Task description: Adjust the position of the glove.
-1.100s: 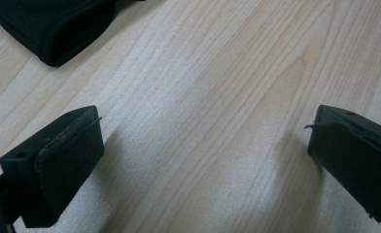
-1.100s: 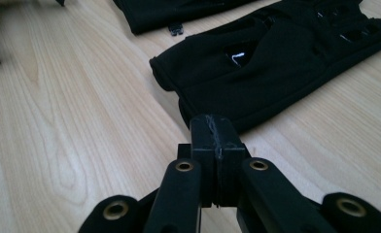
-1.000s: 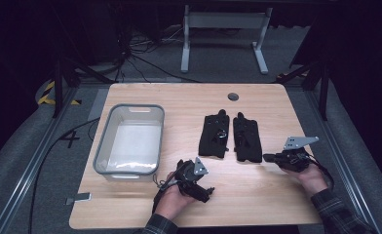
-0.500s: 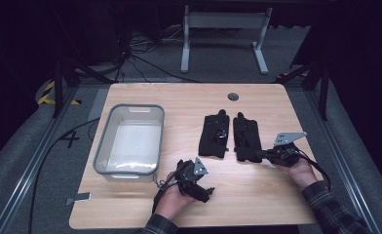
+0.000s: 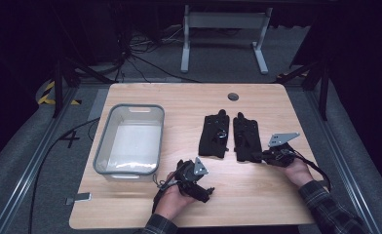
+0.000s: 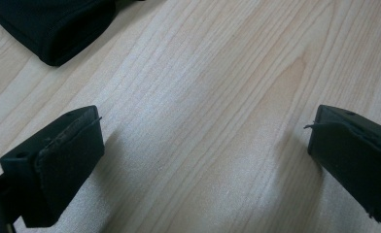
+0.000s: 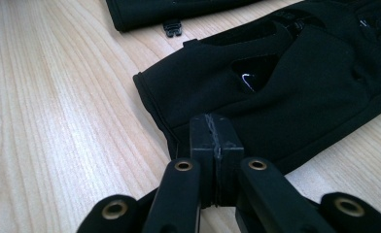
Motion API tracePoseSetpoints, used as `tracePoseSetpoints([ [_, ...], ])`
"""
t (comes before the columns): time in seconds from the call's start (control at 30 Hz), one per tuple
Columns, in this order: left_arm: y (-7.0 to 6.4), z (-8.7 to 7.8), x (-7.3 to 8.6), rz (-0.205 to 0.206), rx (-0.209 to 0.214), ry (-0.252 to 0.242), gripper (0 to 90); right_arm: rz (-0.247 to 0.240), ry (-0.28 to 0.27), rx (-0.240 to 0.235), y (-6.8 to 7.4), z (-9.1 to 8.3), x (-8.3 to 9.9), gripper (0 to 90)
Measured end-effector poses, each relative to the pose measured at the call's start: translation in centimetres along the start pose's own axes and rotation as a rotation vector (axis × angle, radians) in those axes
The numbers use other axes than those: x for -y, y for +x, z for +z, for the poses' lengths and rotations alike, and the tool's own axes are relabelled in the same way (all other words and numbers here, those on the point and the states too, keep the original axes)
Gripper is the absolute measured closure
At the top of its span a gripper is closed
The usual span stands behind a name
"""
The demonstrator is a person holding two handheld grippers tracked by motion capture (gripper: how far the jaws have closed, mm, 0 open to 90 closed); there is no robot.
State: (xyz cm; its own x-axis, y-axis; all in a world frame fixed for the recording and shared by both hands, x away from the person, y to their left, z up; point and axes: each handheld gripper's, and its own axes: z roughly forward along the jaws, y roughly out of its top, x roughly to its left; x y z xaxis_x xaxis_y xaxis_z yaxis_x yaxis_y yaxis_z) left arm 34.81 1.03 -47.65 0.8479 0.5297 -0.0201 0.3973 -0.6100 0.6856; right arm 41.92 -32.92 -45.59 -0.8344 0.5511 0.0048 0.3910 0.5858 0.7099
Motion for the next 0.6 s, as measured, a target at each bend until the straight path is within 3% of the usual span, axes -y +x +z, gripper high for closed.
tracePoseSetpoints([
  [0.27,0.0,0.0,0.0,0.0,0.0,0.0,0.0,0.005,0.005,-0.01,0.0,-0.4,0.3,89.9],
  [0.6,0.0,0.0,0.0,-0.001,0.0,0.001,0.0,-0.007,0.03,-0.008,1.1,-1.4,1.1,90.0],
])
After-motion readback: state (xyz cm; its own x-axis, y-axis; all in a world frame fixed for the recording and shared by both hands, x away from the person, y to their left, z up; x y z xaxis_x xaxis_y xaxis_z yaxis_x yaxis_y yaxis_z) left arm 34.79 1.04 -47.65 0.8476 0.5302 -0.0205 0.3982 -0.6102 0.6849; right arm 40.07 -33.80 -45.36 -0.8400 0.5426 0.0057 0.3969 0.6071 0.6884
